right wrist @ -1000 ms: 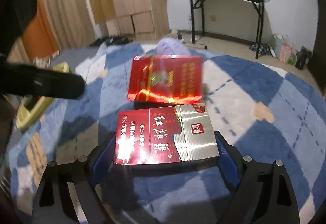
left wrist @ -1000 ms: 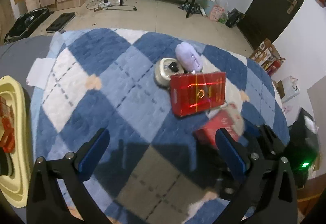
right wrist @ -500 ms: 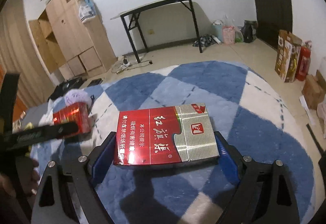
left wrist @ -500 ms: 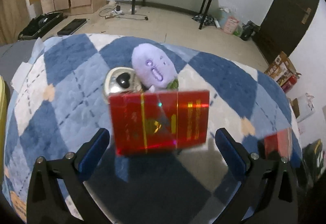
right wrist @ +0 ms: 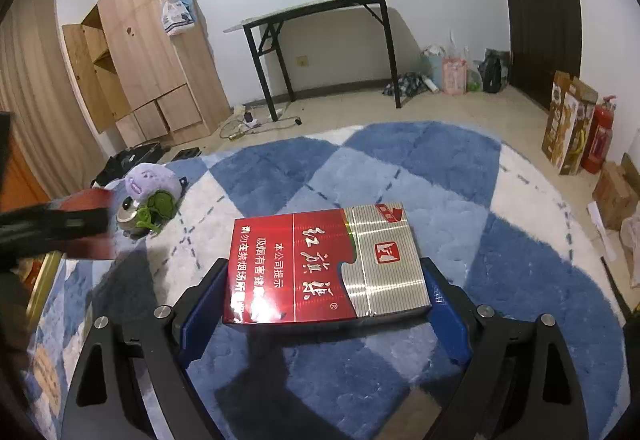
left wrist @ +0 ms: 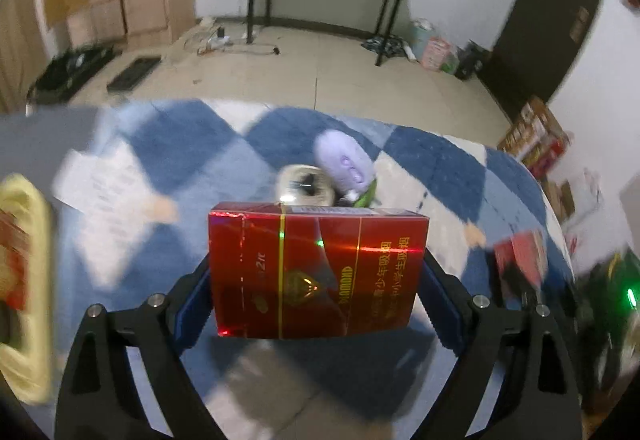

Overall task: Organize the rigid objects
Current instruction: 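Grasp the glossy red pack with the left tool while the right tool grasps the red-silver pack, then carry both red packs into the yellow tray and release them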

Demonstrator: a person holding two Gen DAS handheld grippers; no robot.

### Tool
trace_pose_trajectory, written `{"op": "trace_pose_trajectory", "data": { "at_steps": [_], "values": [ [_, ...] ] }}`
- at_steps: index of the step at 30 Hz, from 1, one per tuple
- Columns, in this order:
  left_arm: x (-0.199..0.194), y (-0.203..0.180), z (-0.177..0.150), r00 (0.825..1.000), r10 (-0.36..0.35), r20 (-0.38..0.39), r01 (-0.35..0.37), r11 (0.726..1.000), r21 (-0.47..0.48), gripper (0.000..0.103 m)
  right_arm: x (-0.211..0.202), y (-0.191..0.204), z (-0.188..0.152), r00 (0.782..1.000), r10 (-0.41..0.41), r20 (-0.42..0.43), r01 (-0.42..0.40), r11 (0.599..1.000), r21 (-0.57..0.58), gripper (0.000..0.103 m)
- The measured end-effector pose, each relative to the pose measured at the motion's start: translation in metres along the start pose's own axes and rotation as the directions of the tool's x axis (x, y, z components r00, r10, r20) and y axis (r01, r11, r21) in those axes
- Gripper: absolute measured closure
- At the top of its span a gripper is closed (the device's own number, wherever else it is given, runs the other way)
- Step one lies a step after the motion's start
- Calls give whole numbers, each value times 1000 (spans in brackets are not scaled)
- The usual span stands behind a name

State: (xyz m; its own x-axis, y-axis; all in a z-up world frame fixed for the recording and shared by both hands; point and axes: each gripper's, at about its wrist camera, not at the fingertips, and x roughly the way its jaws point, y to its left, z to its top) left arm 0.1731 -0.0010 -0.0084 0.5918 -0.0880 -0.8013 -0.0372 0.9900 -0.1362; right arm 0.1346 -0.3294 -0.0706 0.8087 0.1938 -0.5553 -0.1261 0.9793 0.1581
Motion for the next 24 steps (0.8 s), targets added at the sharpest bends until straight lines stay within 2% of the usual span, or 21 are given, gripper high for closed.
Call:
{"op": "trace_pose_trajectory", "data": {
  "at_steps": [2, 5, 7, 11, 15, 17, 20, 24],
  "values": [
    [-49, 21, -2, 999, 31, 18, -32, 995, 89, 12, -9, 6, -1, 1000, 5, 13, -5, 1000, -9, 13],
    [-101, 56, -6, 995, 78, 65, -87, 986, 141, 12, -34, 20, -9, 999, 33, 13, -33, 999, -7, 13],
    [-131, 87, -12, 989, 115, 94, -126, 985, 114, 12, -52, 37, -15, 999, 50, 0, -49, 998, -50, 13],
    [-178, 163, -42, 968, 178, 177, -174, 984, -38, 12, -89, 77, -27, 996, 85, 2, -83, 974, -212, 13],
    [-189, 226, -75, 957, 234, 172, -213, 968, -134, 12, -111, 108, -37, 990, 137, -25, -139, 954, -266, 13],
    [-185, 252, -85, 952, 274, 138, -260, 959, -111, 12, -121, 130, -35, 985, 169, -19, -167, 940, -299, 13],
    [-177, 282, -93, 950, 293, 107, -290, 956, -47, 12, -130, 177, -32, 971, 239, -23, -231, 904, -359, 13],
    [-160, 314, -96, 960, 272, 66, -269, 962, -43, 12, -116, 260, -33, 937, 337, -87, -341, 838, -426, 13]
  ]
}}
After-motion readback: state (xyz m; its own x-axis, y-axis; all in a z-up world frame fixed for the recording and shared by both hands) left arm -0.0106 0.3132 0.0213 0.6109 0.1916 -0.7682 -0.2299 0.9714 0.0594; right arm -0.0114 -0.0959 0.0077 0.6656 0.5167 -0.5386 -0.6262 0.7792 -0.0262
